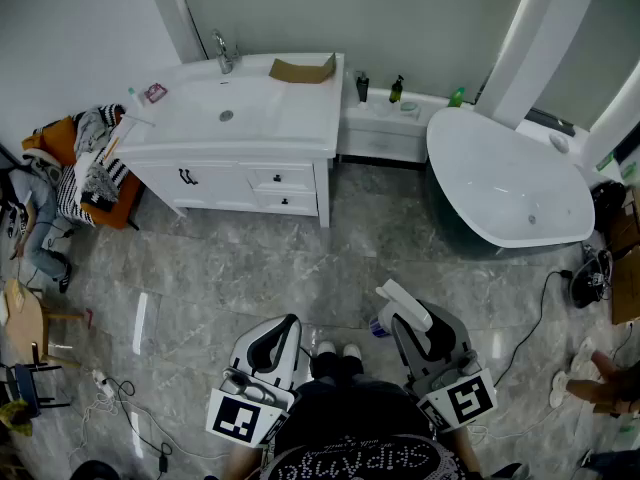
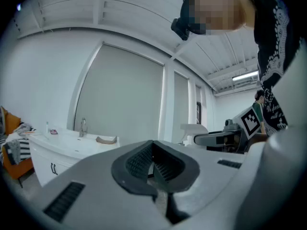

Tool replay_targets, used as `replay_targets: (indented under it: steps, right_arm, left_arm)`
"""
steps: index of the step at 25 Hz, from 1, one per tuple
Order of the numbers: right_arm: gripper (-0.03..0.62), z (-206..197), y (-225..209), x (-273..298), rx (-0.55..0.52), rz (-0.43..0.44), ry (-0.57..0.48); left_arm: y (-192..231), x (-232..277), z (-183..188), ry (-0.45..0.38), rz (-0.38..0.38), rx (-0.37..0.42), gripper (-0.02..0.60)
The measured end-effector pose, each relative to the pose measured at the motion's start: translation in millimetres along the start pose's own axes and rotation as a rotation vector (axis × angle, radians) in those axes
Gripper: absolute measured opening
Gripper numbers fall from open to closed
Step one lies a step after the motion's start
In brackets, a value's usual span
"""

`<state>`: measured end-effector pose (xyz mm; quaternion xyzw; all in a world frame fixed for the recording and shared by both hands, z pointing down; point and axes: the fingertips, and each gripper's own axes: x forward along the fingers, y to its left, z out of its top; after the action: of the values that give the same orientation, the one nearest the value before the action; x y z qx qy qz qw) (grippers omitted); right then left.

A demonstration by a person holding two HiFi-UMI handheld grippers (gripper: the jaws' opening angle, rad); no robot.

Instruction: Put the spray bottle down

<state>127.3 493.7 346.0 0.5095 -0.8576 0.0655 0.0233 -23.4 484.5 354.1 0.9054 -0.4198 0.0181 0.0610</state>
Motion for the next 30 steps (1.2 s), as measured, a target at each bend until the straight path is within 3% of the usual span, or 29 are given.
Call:
replay_targets:
  steps: [7,11,15,21,30]
  right_arm:
    - [0.14,-6.9,-3.5,6.5,-0.011,-0.012,-0.001]
    - [0.14,-21.0,-11.4,15.7,-0.034,-0.041,0.018]
    - [0.14,-25.0,-17.2,22.8,-0.043,-0.031,0.013]
    - [0.14,-16.7,-26.2,23.1,-0.017,0.009,-0.013]
    - [0.14,-17.4,-37.4,16.9,-0.045,0.087,-0.011]
  left_arm:
    - [2.2,9.3,-0.6,-0.001,0.011,-0.003,0.0]
    - [12.3,20.6,-6.5,0.016,0.101,-0.008,0.0]
    - [6.1,43.7,-2.6,-0.03,0.145,0.054,0.0]
    - [-22.6,65.5,13.6,-0.084,0.104,0.078,0.0]
    - [-43.8,62.5,-0.9,-0.049,0.124,0.068,0.0]
